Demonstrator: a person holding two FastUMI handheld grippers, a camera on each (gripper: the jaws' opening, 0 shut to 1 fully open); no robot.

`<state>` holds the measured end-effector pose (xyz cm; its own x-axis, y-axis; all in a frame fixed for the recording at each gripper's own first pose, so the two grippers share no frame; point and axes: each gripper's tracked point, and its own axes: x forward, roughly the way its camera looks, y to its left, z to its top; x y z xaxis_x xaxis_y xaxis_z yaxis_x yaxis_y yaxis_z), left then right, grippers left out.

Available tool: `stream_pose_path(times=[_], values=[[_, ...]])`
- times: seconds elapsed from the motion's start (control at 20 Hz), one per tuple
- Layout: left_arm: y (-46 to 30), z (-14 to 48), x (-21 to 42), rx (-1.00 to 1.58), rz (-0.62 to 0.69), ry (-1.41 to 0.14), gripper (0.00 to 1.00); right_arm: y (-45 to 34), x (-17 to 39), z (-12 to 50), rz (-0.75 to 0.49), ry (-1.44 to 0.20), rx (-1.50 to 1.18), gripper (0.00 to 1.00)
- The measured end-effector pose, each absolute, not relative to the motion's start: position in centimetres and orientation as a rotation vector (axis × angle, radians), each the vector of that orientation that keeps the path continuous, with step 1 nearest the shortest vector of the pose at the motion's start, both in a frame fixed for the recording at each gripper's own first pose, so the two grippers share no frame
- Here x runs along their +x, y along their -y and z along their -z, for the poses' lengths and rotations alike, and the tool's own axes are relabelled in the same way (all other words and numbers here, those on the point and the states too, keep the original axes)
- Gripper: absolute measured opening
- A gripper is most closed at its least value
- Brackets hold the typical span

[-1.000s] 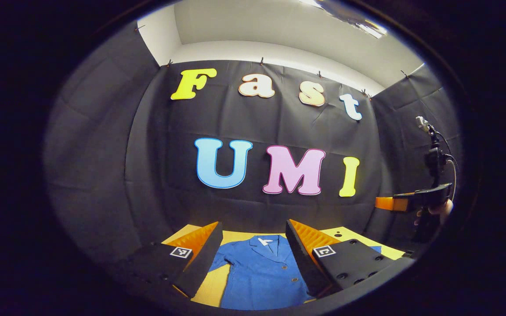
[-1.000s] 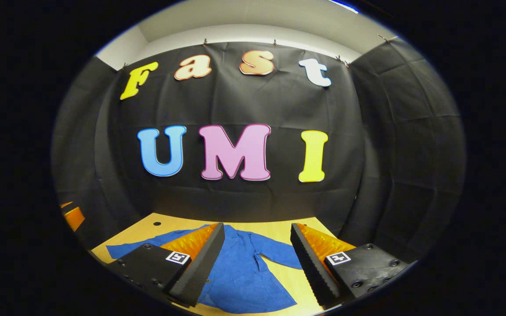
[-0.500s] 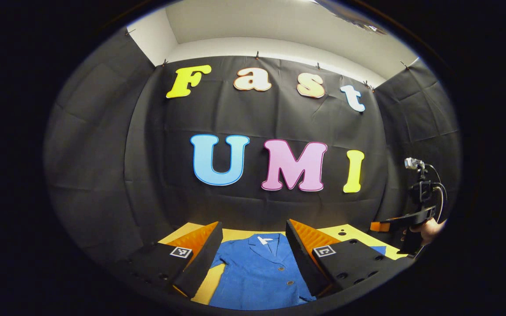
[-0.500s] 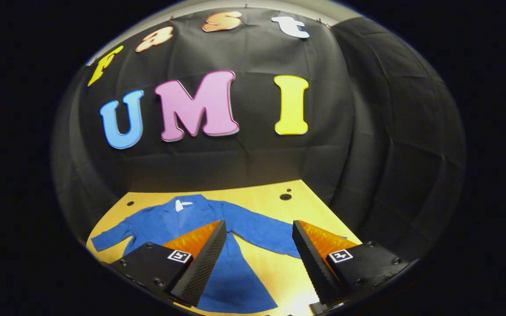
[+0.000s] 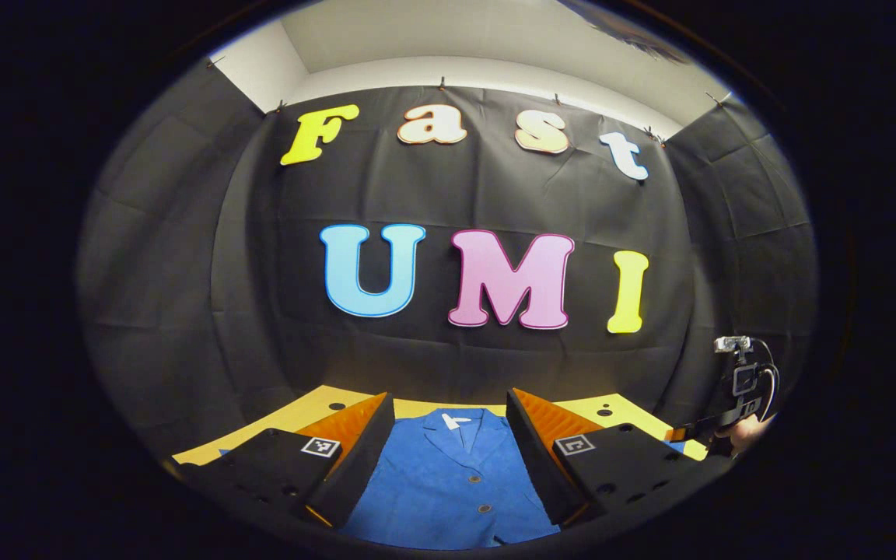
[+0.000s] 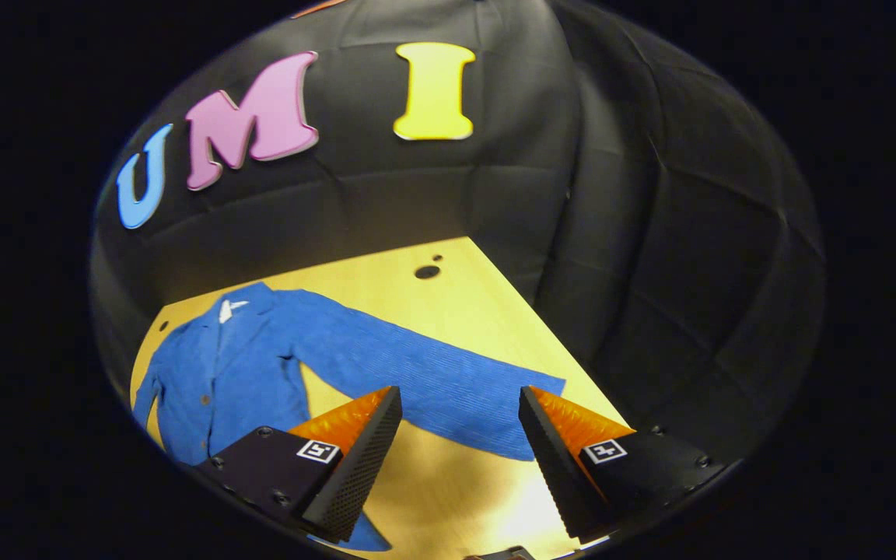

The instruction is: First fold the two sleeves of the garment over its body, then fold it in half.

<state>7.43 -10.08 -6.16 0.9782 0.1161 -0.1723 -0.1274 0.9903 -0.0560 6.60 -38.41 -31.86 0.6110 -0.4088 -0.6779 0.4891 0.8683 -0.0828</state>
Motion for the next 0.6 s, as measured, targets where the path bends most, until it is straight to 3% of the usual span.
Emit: stream_pose_path(times=[0.35, 0.55, 0.6], values=[[11.7, 7.5, 9.3, -0.057, -0.123, -0.234, 0.83, 42.8, 4.4, 39.8, 0.662, -1.001, 0.291, 0.98], [12.6, 7.5, 10.1, -0.051, -0.122, -0.248, 0.83, 43.7, 4.6, 41.0, 0.689, -1.025, 0.329, 0.98], [12.7, 7.6, 10.3, -0.050, -0.122, -0.251, 0.82, 43.4, 4.5, 41.0, 0.685, -1.038, 0.336, 0.84]])
